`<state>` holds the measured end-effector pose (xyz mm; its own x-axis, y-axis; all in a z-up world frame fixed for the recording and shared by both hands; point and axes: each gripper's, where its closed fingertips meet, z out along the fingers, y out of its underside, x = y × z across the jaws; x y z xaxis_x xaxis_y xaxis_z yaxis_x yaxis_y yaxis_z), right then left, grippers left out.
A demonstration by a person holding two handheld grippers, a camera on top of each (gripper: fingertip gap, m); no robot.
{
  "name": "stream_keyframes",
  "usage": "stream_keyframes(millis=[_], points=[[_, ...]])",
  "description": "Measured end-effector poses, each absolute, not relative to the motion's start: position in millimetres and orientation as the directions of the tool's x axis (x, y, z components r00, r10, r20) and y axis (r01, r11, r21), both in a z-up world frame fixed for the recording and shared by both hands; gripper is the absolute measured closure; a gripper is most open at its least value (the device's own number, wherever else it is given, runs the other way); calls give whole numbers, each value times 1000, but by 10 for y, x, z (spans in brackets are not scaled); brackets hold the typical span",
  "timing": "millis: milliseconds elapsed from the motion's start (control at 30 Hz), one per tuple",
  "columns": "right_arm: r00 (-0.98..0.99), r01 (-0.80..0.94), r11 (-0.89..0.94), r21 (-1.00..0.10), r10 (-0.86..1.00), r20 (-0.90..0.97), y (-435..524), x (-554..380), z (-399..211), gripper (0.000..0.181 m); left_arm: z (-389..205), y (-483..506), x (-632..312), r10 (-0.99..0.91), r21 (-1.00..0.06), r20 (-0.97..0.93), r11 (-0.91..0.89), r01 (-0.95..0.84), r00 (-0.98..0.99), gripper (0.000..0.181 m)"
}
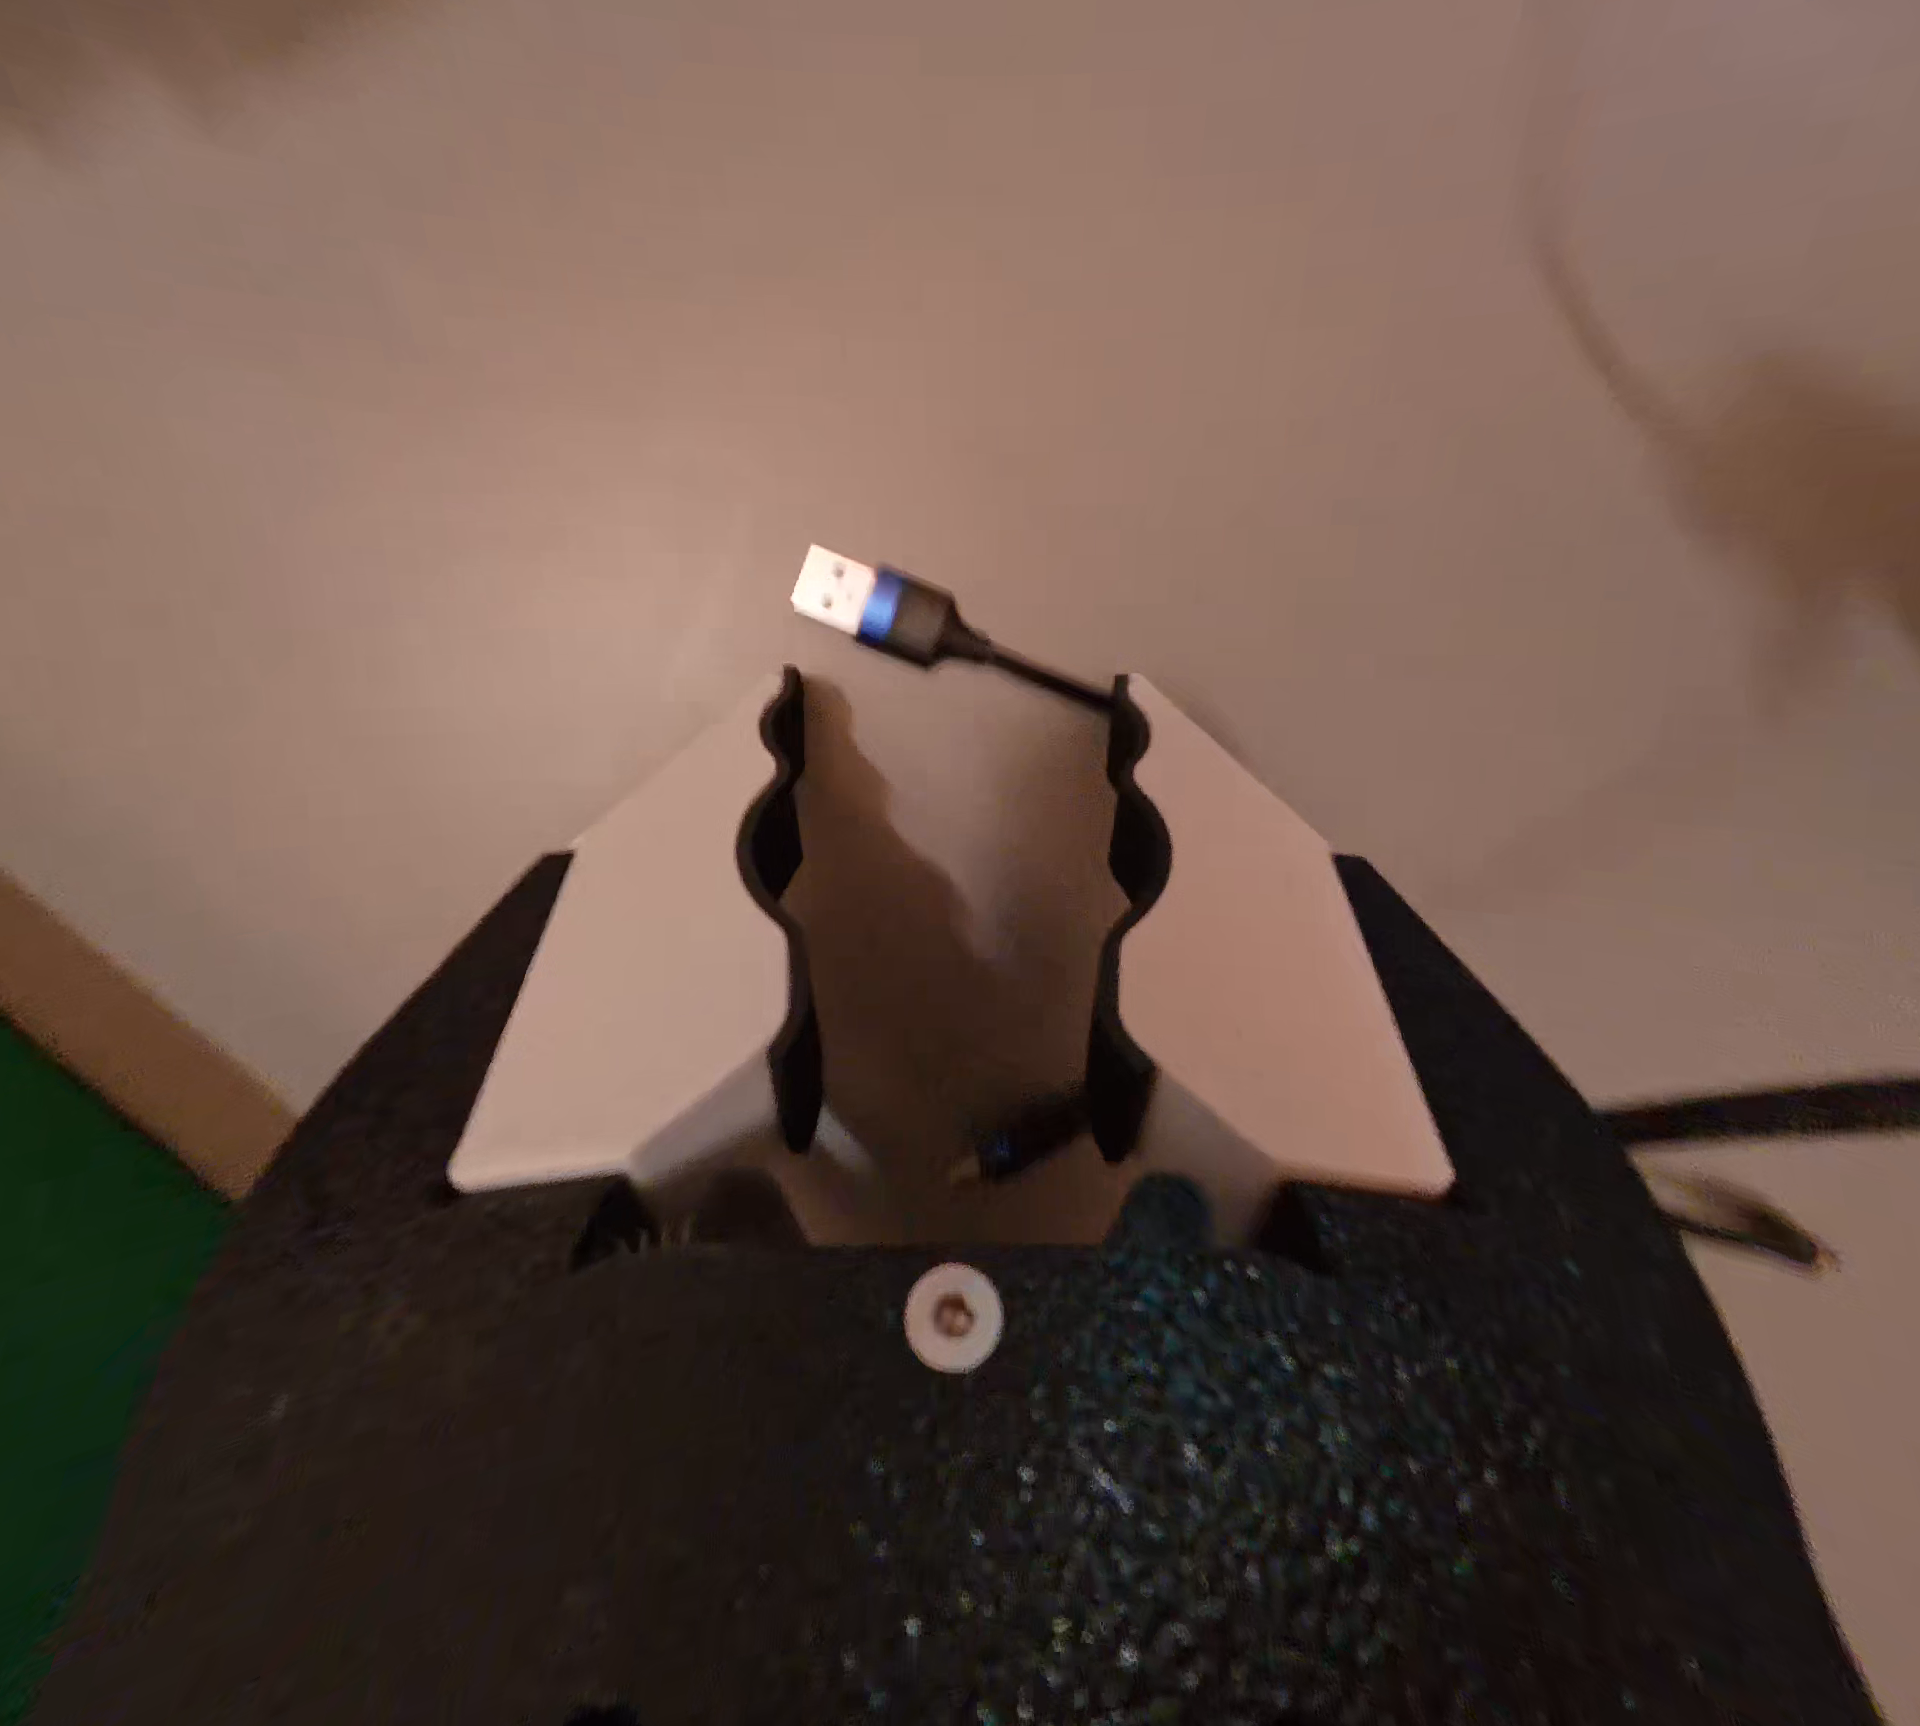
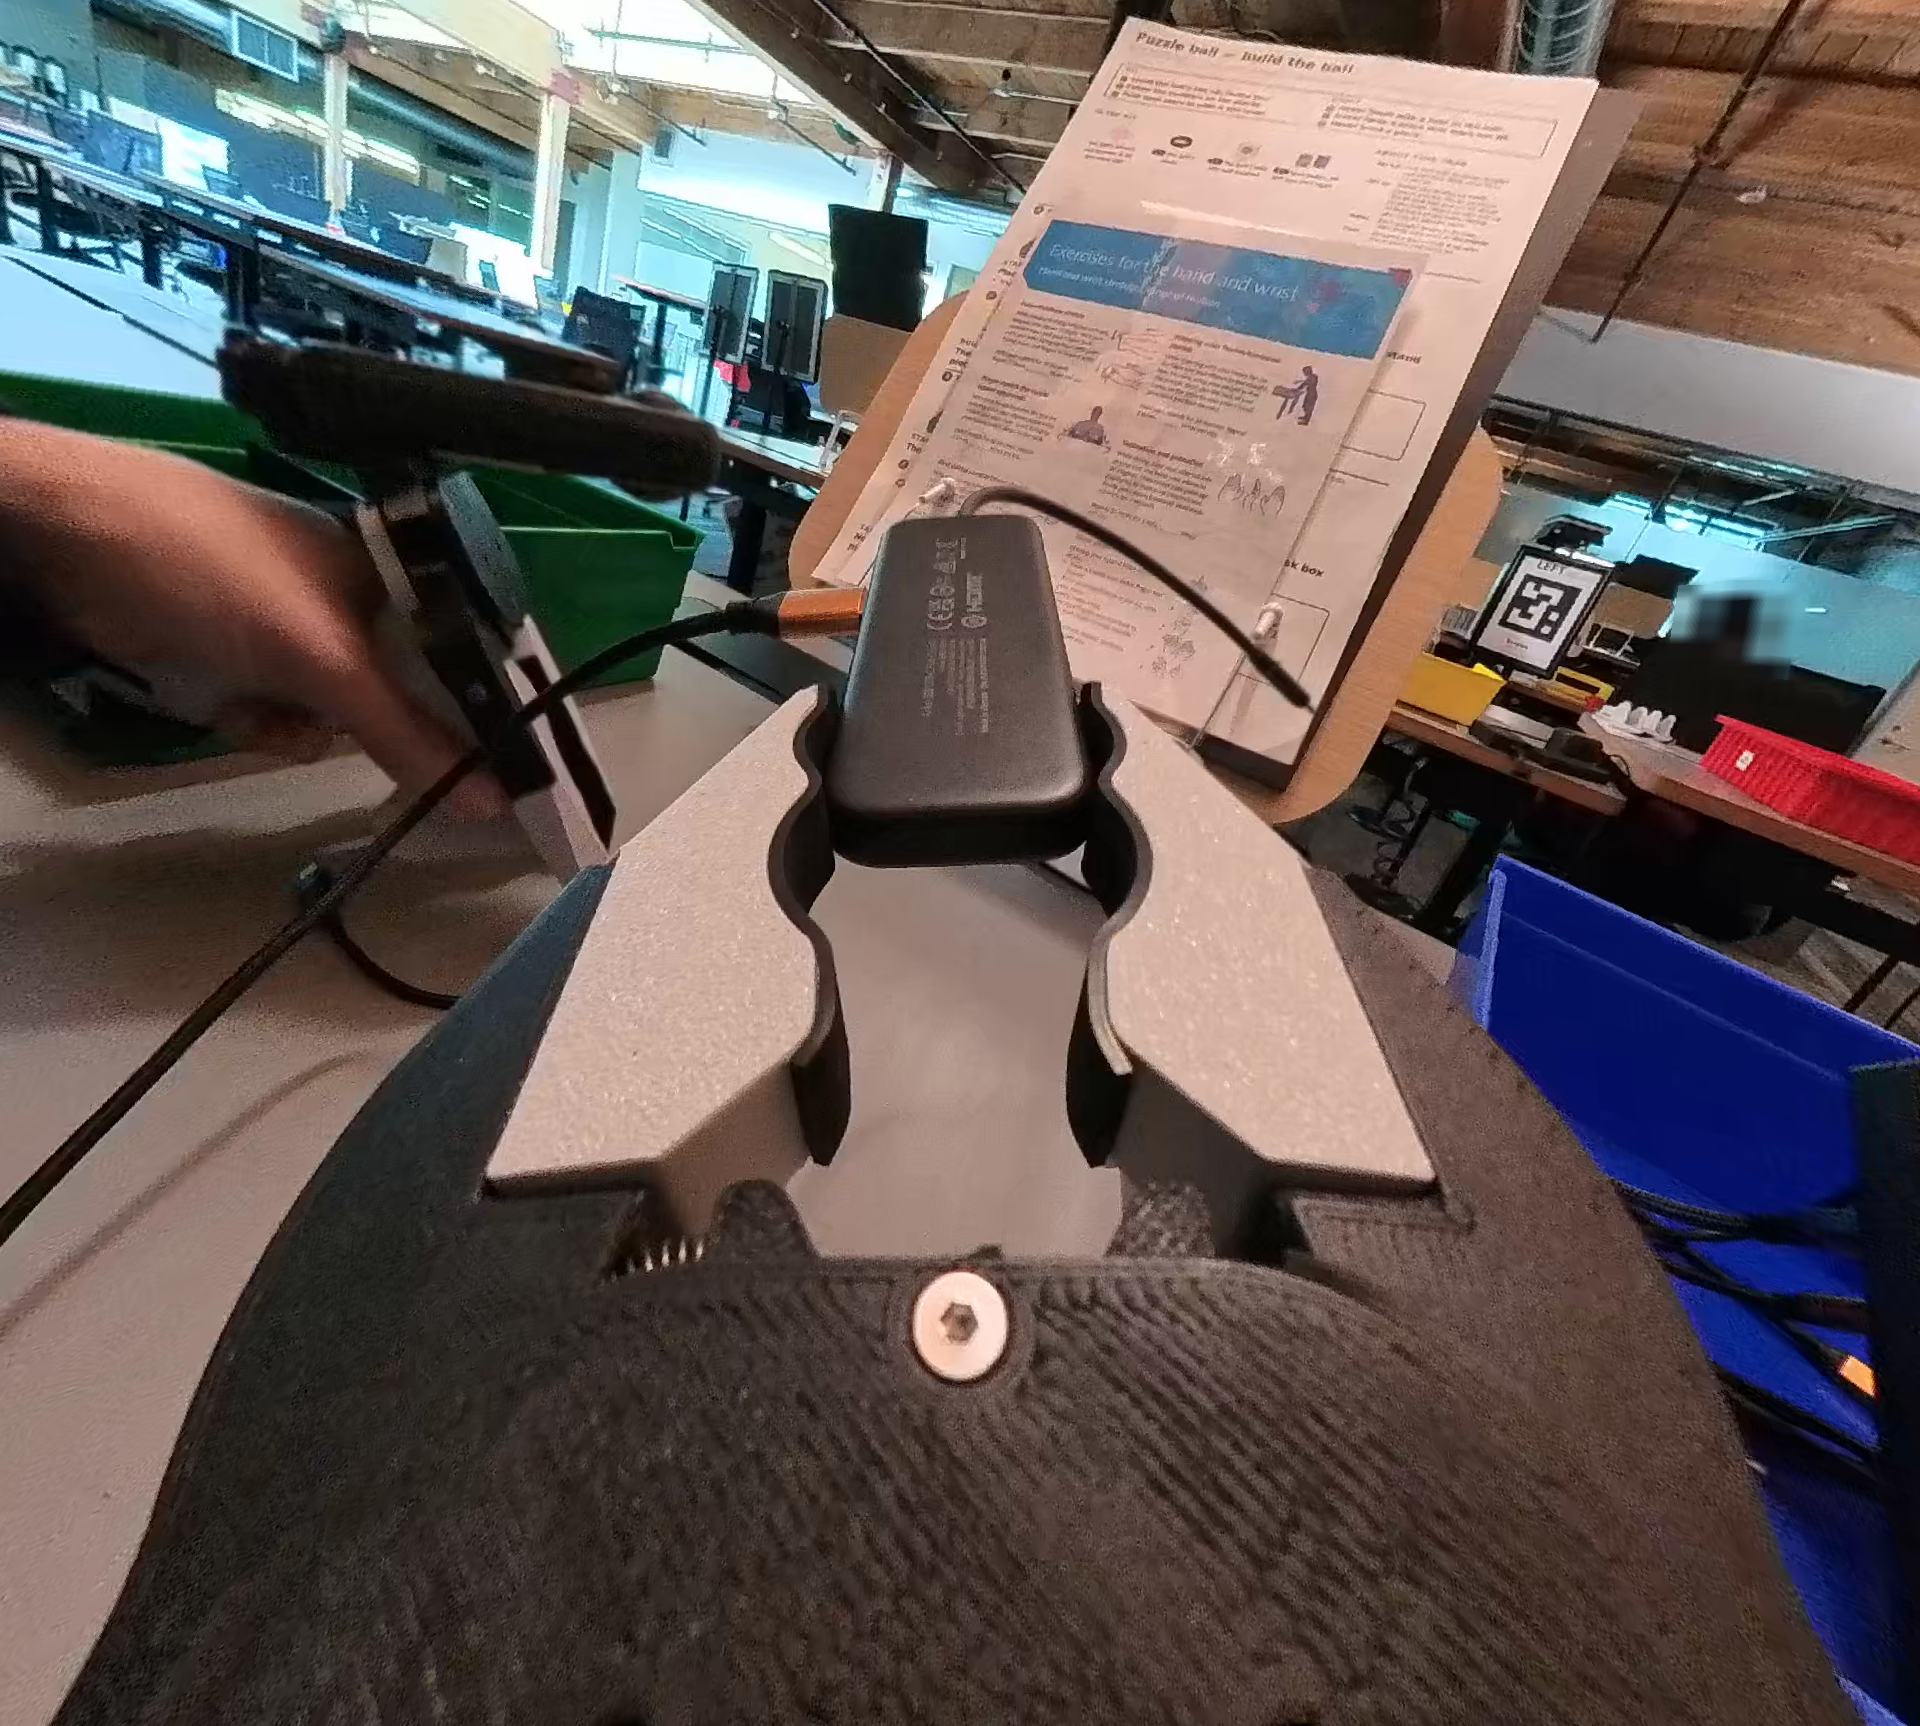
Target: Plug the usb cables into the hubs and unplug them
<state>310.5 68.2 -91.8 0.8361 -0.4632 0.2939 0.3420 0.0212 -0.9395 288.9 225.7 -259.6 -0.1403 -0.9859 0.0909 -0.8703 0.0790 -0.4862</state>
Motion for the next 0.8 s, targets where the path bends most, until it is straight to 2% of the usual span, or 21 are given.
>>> stream_keyframes(millis=[33, 100, 133, 200, 333, 433, 500, 567, 733, 800], points=[[838, 337, 24, -941, -462, 288, 682, 3109, -923, 135, -2570, 2259, 2954, -989, -524, 66, 78, -848, -132, 129], [845, 325, 33, -945, -459, 275, 679, 3113, -920, 135, -2609, 2243, 2963, -990, -516, 24, 109, -849, -142, 129], [846, 322, 38, -946, -459, 270, 675, 3116, -916, 135, -2612, 2233, 2968, -985, -519, -14, 155, -841, -173, 135], [845, 320, 37, -947, -464, 267, 666, 3130, -917, 136, -2609, 2135, 2937, -966, -515, -21, 230, -826, -256, 157], [845, 313, 38, -949, -466, 261, 654, 3145, -916, 135, -2605, 2104, 2828, -913, -488, -46, 375, -788, -405, 158], [855, 295, 50, -954, -460, 240, 655, 3150, -920, 135, -2559, 2224, 2809, -943, -468, -46, 311, -827, -328, 156], [861, 284, 61, -957, -456, 226, 652, 3151, -915, 135, -2418, 2170, 2747, -952, -467, -15, 276, -840, -305, 137], [863, 275, 68, -959, -457, 215, 646, 3161, -913, 135, -2317, 2160, 2740, -956, -491, -40, 273, -827, -292, 143], [862, 272, 65, -960, -460, 213, 649, 3170, -928, 135, -2582, 2166, 2611, -964, -369, 3, 248, -896, -268, 153], [863, 273, 59, -960, -456, 217, 662, 3165, -940, 135, -2616, 2167, 2645, -966, -373, -8, 241, -896, -257, 152]])
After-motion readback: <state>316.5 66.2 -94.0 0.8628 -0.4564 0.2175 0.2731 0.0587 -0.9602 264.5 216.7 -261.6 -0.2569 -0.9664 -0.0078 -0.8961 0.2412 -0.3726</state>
